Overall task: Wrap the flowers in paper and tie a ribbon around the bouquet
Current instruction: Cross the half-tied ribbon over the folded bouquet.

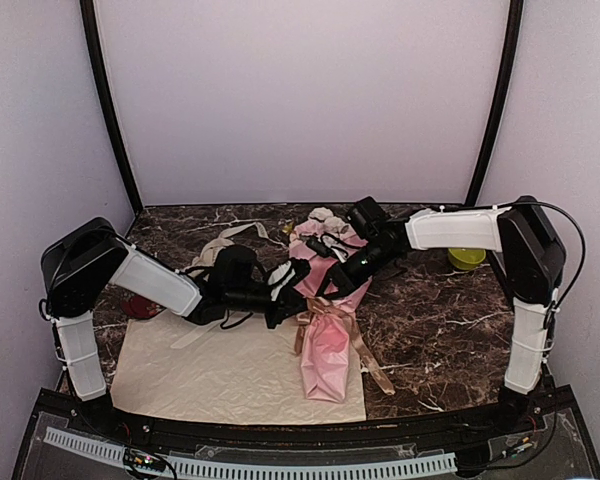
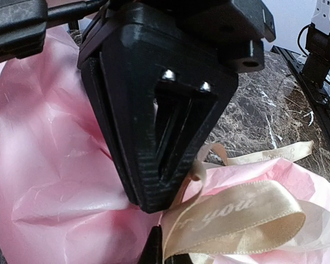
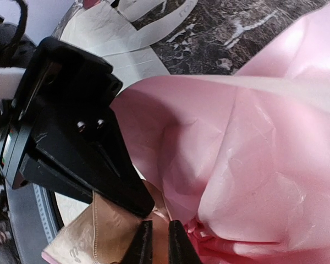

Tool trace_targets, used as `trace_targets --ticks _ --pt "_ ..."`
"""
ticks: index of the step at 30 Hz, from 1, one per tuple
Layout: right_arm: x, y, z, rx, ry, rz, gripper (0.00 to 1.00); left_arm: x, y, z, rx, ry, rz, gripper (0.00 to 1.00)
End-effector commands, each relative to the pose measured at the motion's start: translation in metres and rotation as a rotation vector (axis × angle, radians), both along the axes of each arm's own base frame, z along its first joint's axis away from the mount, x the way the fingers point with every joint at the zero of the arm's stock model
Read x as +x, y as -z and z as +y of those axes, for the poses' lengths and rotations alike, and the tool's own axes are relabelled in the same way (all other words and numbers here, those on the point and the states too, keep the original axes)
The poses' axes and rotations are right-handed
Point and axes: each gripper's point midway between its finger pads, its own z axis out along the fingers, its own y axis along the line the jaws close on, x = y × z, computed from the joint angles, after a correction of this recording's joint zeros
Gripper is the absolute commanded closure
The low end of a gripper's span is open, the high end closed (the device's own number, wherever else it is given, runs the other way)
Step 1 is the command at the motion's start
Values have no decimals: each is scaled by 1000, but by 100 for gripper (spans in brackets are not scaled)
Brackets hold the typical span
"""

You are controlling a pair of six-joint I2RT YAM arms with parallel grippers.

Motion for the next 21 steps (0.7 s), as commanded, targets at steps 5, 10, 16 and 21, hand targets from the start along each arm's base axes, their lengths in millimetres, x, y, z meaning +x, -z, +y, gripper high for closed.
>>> trace_targets --ticks 5,10,16,21 --pt "4 -23 2 41 3 -47 100 -4 -11 -3 -15 23 -16 100" --pt "4 -25 2 43 3 -48 100 -5 -12 -3 -17 24 -16 97" --pt "-9 -22 4 64 -57 10 89 -3 -15 -4 -23 16 -17 98" --pt "-12 -9 4 25 -97 26 82 0 -15 -4 -30 1 -14 91"
